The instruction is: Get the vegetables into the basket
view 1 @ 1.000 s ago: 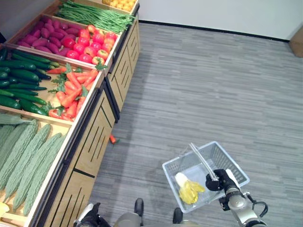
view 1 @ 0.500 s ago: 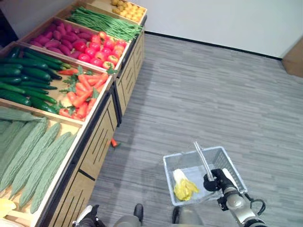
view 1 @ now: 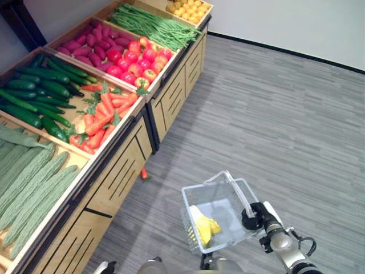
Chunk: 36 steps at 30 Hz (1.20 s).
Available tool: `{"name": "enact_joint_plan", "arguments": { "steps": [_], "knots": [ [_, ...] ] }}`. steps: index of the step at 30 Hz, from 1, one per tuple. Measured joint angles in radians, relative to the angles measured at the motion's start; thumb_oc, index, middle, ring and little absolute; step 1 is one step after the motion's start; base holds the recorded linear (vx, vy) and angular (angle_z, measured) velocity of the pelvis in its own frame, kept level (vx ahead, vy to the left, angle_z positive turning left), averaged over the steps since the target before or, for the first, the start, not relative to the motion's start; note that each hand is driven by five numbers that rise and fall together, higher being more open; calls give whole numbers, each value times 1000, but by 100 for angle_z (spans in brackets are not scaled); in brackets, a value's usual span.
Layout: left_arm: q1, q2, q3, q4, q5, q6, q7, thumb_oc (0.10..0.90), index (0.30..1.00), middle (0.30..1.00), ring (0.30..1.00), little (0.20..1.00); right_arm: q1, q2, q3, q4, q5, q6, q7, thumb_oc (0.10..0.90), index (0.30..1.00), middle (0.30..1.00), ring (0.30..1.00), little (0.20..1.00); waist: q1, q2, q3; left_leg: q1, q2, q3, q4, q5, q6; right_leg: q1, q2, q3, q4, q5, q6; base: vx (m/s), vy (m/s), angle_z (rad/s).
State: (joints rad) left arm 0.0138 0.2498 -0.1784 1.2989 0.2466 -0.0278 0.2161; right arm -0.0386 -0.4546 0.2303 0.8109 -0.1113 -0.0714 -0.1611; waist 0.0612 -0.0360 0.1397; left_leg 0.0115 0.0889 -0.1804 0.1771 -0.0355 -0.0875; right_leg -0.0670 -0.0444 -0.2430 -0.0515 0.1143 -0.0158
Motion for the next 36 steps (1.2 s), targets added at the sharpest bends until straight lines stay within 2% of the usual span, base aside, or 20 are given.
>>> {"name": "enact_joint_plan", "arguments": {
  "steps": [2,4,6,10,12,14,17,18,19,20,21,22,24,25,29,30,31,33,34,36],
  "knots": [
    [-23,-15,49,16,-16,1,11,900,1000,1000,1000,1000,12,-9,-25,-1,4,-4,-12,400,300,300,300,300,-4,-6,2,-22,7,44,60,27,-45,34,4,-31,-11,-24,-29,96,-173,42],
    [-24,-23,117,36,-79,16,25,900,1000,1000,1000,1000,39,-10,-31,1,10,-3,-23,400,300,300,300,300,-11,-13,4,-37,23,118,102,16,-57,68,11,-47,-28,-35,-43,111,-116,35],
    [-26,-36,154,34,-139,25,27,900,1000,1000,1000,1000,82,-7,-50,0,12,-2,-34,400,300,300,300,300,-16,-9,4,-49,52,169,62,16,-58,78,19,-78,-34,-51,-53,108,-55,44],
    [1,-36,125,9,-150,32,24,900,1000,1000,1000,1000,104,-7,-56,6,11,17,-34,400,300,300,300,300,-15,-8,8,-71,30,167,-85,21,-44,73,16,-88,-36,-66,-35,99,14,18],
    [3,-37,109,5,-150,32,17,900,1000,1000,1000,1000,108,-7,-70,6,11,18,-34,400,300,300,300,300,-13,-5,7,-115,25,193,-127,59,-24,66,13,-92,-40,-69,-36,157,63,3],
    [-12,-37,103,16,-150,31,3,900,1000,1000,1000,1000,110,-7,-76,6,10,24,-35,400,300,300,300,300,1,-6,15,-205,33,262,-165,114,-46,70,-12,-91,-41,-75,-32,269,137,-3],
    [-10,-40,103,27,-150,32,1,900,1000,1000,1000,1000,120,-10,-76,5,8,26,-35,400,300,300,300,300,12,15,11,-223,57,269,-187,133,-42,100,-25,-67,-40,-89,0,224,155,-27],
    [-3,-42,105,42,-150,37,0,900,1000,1000,1000,1000,123,-10,-72,9,8,26,-35,400,300,300,300,300,15,31,8,-205,62,274,-185,169,-15,123,-31,-48,-39,-93,27,170,130,-37],
    [4,-40,105,40,-150,40,0,900,1000,1000,1000,1000,129,-8,-68,8,8,26,-34,400,300,300,300,300,18,30,6,-199,54,282,-181,183,2,127,-37,-41,-40,-94,49,249,219,-33],
    [2,-26,109,28,-150,40,2,900,1000,1000,1000,1000,141,8,-67,6,8,26,-31,400,300,300,300,300,21,-3,-7,-188,8,313,-183,158,24,132,-88,-13,-36,-107,67,215,212,-24],
    [-2,-18,113,25,-150,40,2,900,1000,1000,1000,1000,144,13,-67,11,5,27,-33,400,300,300,300,300,23,-19,-16,-169,-31,331,-197,150,49,135,-123,-2,-27,-95,76,204,223,-20],
    [-6,-15,112,22,-150,40,2,900,1000,1000,1000,1000,145,14,-67,11,-4,27,-32,400,300,300,300,300,19,-23,-17,-154,-53,337,-208,145,66,135,-147,3,-9,-76,101,192,227,-9],
    [-12,-3,111,4,-149,37,4,900,1000,1000,1000,1000,145,24,-67,10,-11,25,-29,400,300,300,300,300,23,-26,-18,-128,-70,349,-226,146,91,134,-166,5,14,-75,113,160,222,-11],
    [-25,21,111,-10,-147,24,5,900,1000,1000,1000,1000,130,52,-66,12,-12,24,-20,400,300,300,300,300,36,-42,-13,-108,-81,364,-238,134,102,128,-180,16,36,-65,126,149,284,-20],
    [-50,44,110,-8,-147,23,2,900,1000,1000,1000,1000,86,118,-61,6,-10,22,-16,400,300,300,300,300,36,-72,-18,-106,-89,377,-245,130,123,89,-192,26,93,-58,136,108,254,-12],
    [-60,43,100,-6,-147,24,0,900,1000,1000,1000,1000,73,123,-54,8,-10,23,-15,400,300,300,300,300,37,-76,-17,-103,-97,380,-245,117,141,62,-197,28,144,-56,140,66,162,-9],
    [-61,40,81,-3,-146,27,-5,900,1000,1000,1000,1000,56,123,-39,14,-10,26,-14,400,300,300,300,300,33,-68,-19,-99,-79,381,-244,124,145,17,-201,29,233,-63,143,137,189,3],
    [-55,46,41,-4,-144,24,-15,900,1000,1000,1000,1000,42,122,-23,19,-10,26,-11,400,300,300,300,300,34,-81,-24,-42,-107,356,-265,104,175,-57,-234,87,460,-49,160,229,199,29],
    [-56,48,27,-4,-134,25,-17,900,1000,1000,1000,1000,42,123,-23,20,-10,26,-11,400,300,300,300,300,28,-78,-25,-32,-110,343,-265,89,188,-84,-238,113,507,-81,185,212,77,33],
    [-61,56,24,-4,-128,25,-18,900,1000,1000,1000,1000,53,124,-15,7,-10,23,-6,400,300,300,300,300,27,-72,-23,-16,-112,314,-265,86,193,-104,-204,133,455,-123,186,200,19,43]
  ]
}}
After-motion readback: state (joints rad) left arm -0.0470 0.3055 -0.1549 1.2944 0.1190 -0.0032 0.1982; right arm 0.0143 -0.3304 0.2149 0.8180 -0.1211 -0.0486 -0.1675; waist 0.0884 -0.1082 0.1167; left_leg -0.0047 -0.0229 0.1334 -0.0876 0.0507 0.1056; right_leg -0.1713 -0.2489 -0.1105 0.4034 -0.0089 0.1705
